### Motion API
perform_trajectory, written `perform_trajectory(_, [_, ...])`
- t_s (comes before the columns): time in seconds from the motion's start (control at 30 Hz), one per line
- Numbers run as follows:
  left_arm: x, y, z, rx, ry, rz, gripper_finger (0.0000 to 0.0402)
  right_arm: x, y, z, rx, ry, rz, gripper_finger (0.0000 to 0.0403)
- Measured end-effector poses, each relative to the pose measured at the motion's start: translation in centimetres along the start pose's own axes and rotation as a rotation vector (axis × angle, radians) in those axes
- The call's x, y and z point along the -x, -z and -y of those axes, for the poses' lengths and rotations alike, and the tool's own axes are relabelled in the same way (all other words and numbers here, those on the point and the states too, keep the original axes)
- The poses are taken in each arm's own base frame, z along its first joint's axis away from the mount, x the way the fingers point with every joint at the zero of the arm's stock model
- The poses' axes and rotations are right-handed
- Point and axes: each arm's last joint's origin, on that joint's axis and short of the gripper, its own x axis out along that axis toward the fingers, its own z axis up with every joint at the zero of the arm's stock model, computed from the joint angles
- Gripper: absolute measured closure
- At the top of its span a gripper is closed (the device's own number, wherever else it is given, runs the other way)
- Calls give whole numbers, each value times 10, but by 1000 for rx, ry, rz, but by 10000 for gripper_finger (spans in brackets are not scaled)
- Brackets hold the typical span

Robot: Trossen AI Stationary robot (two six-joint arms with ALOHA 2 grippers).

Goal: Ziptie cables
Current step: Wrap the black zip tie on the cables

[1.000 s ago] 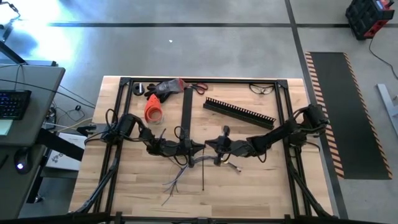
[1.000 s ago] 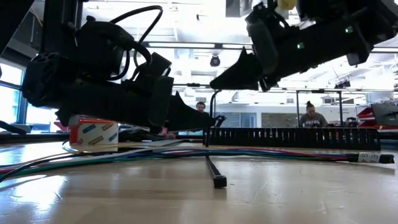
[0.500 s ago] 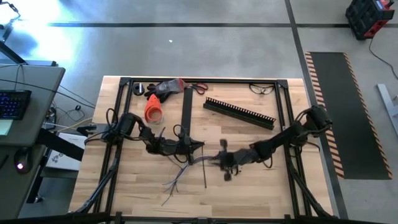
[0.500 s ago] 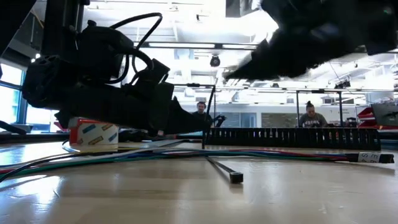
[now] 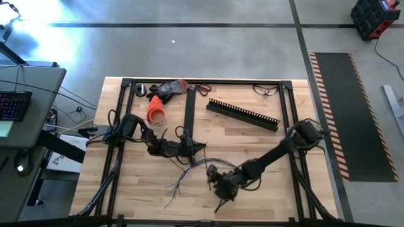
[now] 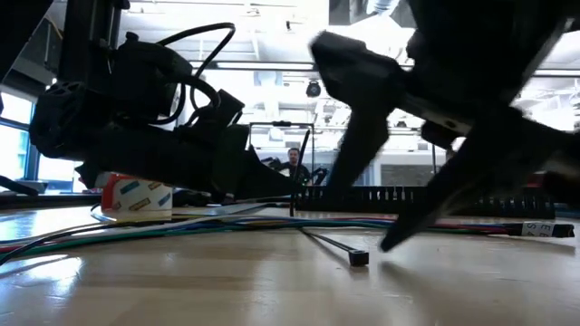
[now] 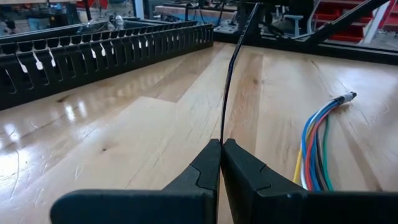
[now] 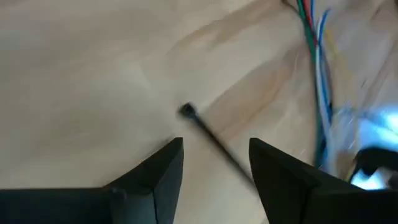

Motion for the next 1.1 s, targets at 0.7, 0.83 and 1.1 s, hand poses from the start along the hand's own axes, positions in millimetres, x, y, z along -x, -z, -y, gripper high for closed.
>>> perform_trajectory(0.7, [1,0,3,2,29,-2,402,-27,24,27,258,-184,108,398])
perform_trajectory(0.83, [1,0,4,2,32,3,402,-35,21,22,56,-164,110,402])
perform_trajectory(1.1, [8,-7,16,-47,61,84,402,-34,28,9,-555,-59,211,403])
